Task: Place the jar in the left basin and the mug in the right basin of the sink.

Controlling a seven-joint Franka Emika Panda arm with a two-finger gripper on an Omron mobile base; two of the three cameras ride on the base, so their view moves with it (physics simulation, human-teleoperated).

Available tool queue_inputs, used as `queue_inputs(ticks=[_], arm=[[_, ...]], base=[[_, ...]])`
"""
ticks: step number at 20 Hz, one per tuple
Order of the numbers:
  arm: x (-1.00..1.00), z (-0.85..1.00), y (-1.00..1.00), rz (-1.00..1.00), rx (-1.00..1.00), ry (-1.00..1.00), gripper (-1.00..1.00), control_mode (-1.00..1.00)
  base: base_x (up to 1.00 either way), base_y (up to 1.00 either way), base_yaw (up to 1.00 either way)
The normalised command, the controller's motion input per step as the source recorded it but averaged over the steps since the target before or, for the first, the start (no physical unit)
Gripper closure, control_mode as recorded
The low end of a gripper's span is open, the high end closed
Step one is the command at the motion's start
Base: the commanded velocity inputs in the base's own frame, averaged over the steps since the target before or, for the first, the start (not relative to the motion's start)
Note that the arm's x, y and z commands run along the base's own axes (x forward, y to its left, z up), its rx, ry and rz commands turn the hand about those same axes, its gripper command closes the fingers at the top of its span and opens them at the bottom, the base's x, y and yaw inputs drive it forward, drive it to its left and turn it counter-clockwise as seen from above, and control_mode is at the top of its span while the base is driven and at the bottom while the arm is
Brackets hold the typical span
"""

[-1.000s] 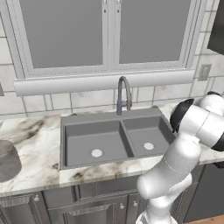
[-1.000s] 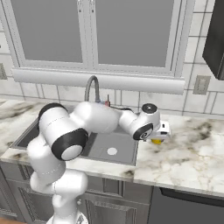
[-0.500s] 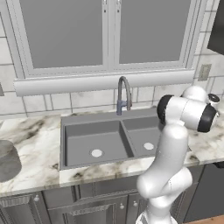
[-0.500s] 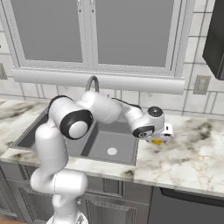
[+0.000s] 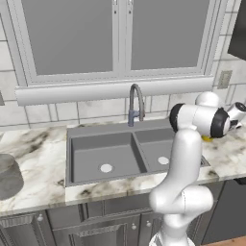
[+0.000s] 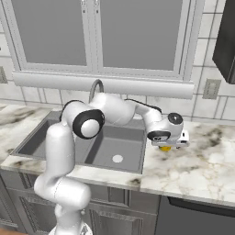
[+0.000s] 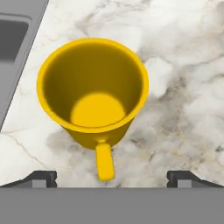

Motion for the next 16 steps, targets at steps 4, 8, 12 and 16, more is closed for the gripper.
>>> queue_inputs(ticks=[4,8,12,16], arm=[[0.29,-0.01,-0.01,0.06,0.00,0.00,-1.00,-1.00],[0.26,-0.16,0.00,0.06,0.01,0.00,-1.00,-1.00],[0.21,-0.28,0.00,0.06,0.02,0.00,-1.00,-1.00],[0.11,-0.32,0.00,0.05,0.04,0.00,-1.00,-1.00]], base=[[0.00,0.00,0.00],[0.00,0.00,0.00],[0.00,0.00,0.00],[0.00,0.00,0.00]])
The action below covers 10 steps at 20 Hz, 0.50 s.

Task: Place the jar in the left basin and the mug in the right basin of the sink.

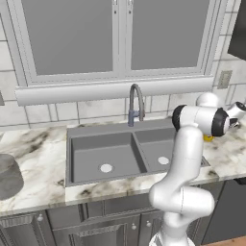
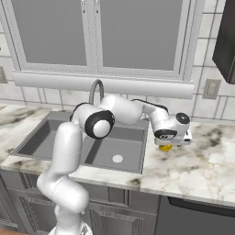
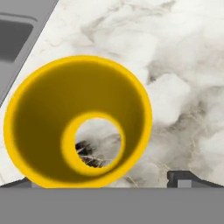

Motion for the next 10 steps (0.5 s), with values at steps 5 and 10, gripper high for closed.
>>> queue_inputs(ticks=[5,10], arm=[[0.14,-0.27,0.01,0.01,0.02,0.00,1.00,-1.00],[0.04,-0.12,0.00,0.00,0.00,0.00,1.00,-1.00]], base=[[0.00,0.00,0.00],[0.00,0.00,0.00]])
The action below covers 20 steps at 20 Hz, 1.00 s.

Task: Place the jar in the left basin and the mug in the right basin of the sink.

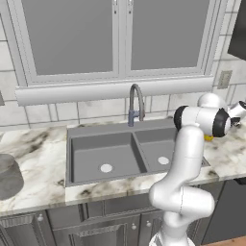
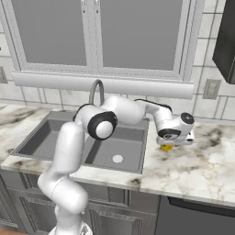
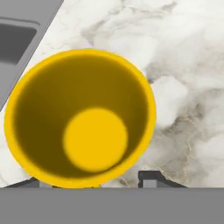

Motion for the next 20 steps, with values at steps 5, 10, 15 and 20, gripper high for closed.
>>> queue_inputs(ticks=[5,10,15,20], arm=[[0.00,-0.09,0.03,0.00,0.00,0.00,1.00,-1.00],[0.00,-0.12,0.19,0.00,0.00,0.00,1.00,-1.00],[-0.04,-0.04,0.44,0.00,0.00,-0.02,1.00,-1.00],[-0.20,0.12,0.52,0.00,0.00,-0.10,1.00,-1.00]], base=[[0.00,0.00,0.00],[0.00,0.00,0.00],[0.00,0.00,0.00],[0.00,0.00,0.00]])
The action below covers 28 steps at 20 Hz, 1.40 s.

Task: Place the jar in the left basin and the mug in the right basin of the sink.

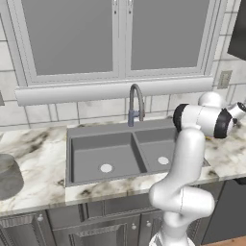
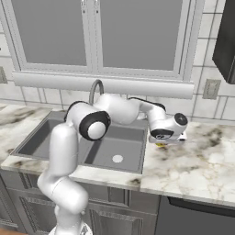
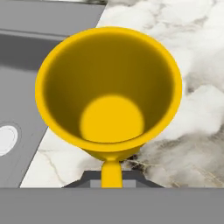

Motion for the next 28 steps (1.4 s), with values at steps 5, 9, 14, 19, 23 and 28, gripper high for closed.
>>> queue_inputs(ticks=[5,9,14,19,23,28], arm=[[-0.19,0.04,0.63,0.00,0.00,-0.06,1.00,-1.00],[-0.19,0.00,0.73,0.00,0.00,0.00,1.00,-1.00],[-0.10,0.07,0.66,0.00,0.00,0.00,1.00,-1.00],[-0.02,0.09,0.61,0.00,0.00,0.00,1.00,-1.00],[0.00,0.00,0.54,0.00,0.00,0.00,1.00,-1.00],[0.00,-0.10,0.42,0.00,0.00,0.00,1.00,-1.00]], base=[[0.00,0.00,0.00],[0.00,0.00,0.00],[0.00,0.00,0.00],[0.00,0.00,0.00],[0.00,0.00,0.00],[0.00,0.00,0.00]])
